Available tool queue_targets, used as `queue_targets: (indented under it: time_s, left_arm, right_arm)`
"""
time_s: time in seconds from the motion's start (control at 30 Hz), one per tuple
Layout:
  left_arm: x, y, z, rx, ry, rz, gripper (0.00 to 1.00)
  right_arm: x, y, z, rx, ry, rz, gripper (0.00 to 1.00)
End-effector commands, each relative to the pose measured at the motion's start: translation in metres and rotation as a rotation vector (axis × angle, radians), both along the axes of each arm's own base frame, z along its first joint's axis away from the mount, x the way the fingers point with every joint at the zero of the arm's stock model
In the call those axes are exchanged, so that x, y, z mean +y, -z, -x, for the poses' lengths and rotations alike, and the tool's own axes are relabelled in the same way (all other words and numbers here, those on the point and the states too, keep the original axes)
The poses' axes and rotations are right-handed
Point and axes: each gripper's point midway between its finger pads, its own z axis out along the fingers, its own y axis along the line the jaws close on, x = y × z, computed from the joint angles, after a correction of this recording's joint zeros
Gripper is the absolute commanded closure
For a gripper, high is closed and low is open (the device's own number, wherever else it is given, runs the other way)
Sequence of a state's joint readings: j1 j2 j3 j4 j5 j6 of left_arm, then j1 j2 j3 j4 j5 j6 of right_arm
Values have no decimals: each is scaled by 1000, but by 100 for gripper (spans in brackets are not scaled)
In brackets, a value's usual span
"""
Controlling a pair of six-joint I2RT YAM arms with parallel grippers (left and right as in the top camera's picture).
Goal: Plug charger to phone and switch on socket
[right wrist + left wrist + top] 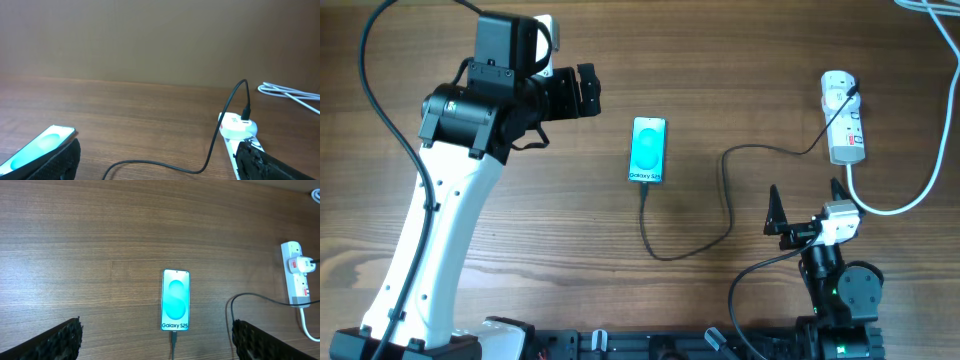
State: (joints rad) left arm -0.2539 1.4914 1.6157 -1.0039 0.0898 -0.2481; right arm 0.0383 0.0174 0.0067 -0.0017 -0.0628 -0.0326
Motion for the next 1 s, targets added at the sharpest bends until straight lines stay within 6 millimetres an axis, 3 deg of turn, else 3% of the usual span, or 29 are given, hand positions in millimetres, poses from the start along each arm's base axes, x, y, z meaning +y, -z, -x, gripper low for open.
queue_targets:
  time_s: [0.0, 0.37, 0.5, 0.67, 0.83, 0.97]
  left_arm:
    - [3, 1, 0, -3, -6, -13, 0]
    - [3, -2, 2, -10, -6, -11, 0]
    - [5, -13, 6, -38, -8, -5, 0]
    - [14, -26, 32, -69, -18, 6, 0]
    - [35, -1, 51, -97, -64, 12, 0]
    - [54, 39, 83, -59, -106, 4, 0]
  right_arm:
    - [-1, -3, 1, -16, 5, 17, 0]
    - [-1, -3, 1, -16, 5, 17, 0]
    - [-1, -3, 1, -16, 5, 17, 0]
    - [-1, -3, 1, -16, 5, 17, 0]
    - [-1, -3, 1, -17, 5, 17, 0]
    - [-1, -3, 1, -17, 5, 17, 0]
